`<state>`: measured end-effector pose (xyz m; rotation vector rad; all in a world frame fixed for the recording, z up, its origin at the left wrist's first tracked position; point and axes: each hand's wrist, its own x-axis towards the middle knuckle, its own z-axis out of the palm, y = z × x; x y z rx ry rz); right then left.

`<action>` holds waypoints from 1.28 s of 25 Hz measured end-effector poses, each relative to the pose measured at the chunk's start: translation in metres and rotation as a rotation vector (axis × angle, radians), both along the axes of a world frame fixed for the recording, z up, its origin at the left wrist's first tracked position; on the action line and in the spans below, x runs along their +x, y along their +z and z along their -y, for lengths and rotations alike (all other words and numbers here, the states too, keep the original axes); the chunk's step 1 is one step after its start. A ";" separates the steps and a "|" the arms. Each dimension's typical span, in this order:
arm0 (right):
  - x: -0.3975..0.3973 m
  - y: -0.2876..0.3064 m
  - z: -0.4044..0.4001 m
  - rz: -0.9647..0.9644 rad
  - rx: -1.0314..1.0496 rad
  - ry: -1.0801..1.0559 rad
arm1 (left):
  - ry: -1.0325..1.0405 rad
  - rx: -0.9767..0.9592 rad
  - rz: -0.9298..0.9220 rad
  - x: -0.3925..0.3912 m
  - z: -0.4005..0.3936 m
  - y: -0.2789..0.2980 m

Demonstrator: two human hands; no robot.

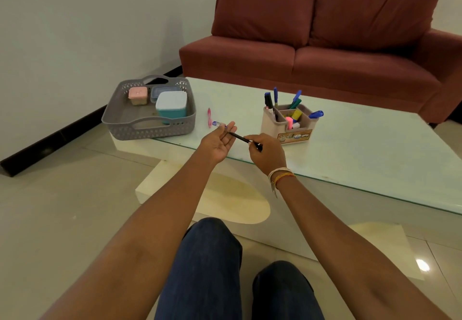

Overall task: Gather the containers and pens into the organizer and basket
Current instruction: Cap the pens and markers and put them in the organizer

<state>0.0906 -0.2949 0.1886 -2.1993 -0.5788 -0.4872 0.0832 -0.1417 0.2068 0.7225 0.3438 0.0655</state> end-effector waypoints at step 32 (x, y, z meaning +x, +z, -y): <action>0.005 0.010 -0.041 -0.453 0.391 0.111 | -0.073 0.462 0.007 0.000 -0.001 0.010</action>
